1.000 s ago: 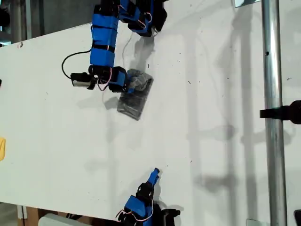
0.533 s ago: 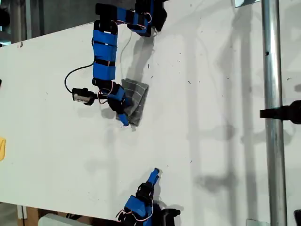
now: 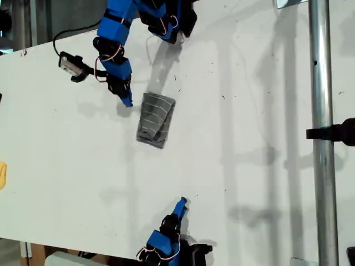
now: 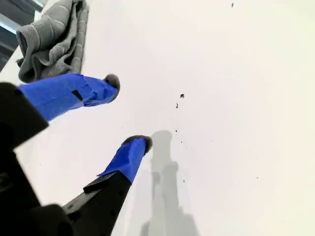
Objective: Grasp corners of a towel and fold twice.
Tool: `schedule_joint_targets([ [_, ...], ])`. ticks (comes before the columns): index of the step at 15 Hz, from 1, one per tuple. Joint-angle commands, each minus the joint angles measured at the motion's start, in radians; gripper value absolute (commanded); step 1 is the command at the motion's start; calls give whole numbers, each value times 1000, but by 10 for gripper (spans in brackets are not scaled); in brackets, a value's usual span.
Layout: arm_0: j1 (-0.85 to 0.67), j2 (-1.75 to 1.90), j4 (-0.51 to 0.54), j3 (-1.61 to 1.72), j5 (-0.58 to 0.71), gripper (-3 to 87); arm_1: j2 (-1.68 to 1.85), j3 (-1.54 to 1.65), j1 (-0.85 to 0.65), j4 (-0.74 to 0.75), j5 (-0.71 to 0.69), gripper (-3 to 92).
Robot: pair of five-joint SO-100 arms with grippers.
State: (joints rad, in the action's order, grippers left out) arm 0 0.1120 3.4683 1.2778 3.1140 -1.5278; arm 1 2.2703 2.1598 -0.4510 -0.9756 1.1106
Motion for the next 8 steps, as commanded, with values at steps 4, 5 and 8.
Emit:
schedule_joint_targets([
  [4, -3, 8, 9, 8, 488, 181, 1006, 588, 215, -382, 304, -3],
  [5, -5, 8, 8, 8, 588, 172, 1017, 638, 218, -371, 324, 35],
  [8, -6, 8, 8, 8, 581, 172, 1022, 733, 252, -442, 397, 120],
])
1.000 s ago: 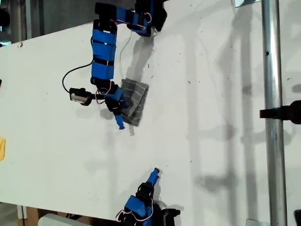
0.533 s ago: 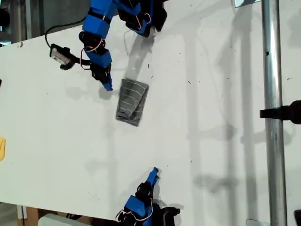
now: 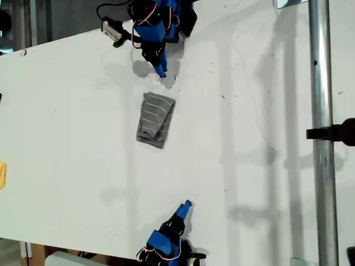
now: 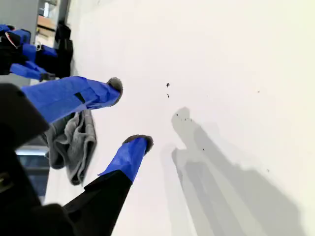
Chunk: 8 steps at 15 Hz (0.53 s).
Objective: Grasp corners of a towel and fold twice.
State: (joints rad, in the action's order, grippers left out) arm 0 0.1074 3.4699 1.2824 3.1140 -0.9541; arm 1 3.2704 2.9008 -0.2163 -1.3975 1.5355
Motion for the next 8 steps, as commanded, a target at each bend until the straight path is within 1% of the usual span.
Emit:
schedule_joint_targets([
  [1, -3, 6, 3, 8, 8, 172, 21, -8, 21, -20, -35, 120],
  [8, -6, 6, 3, 8, 8, 172, 21, -8, 25, -20, -35, 120],
])
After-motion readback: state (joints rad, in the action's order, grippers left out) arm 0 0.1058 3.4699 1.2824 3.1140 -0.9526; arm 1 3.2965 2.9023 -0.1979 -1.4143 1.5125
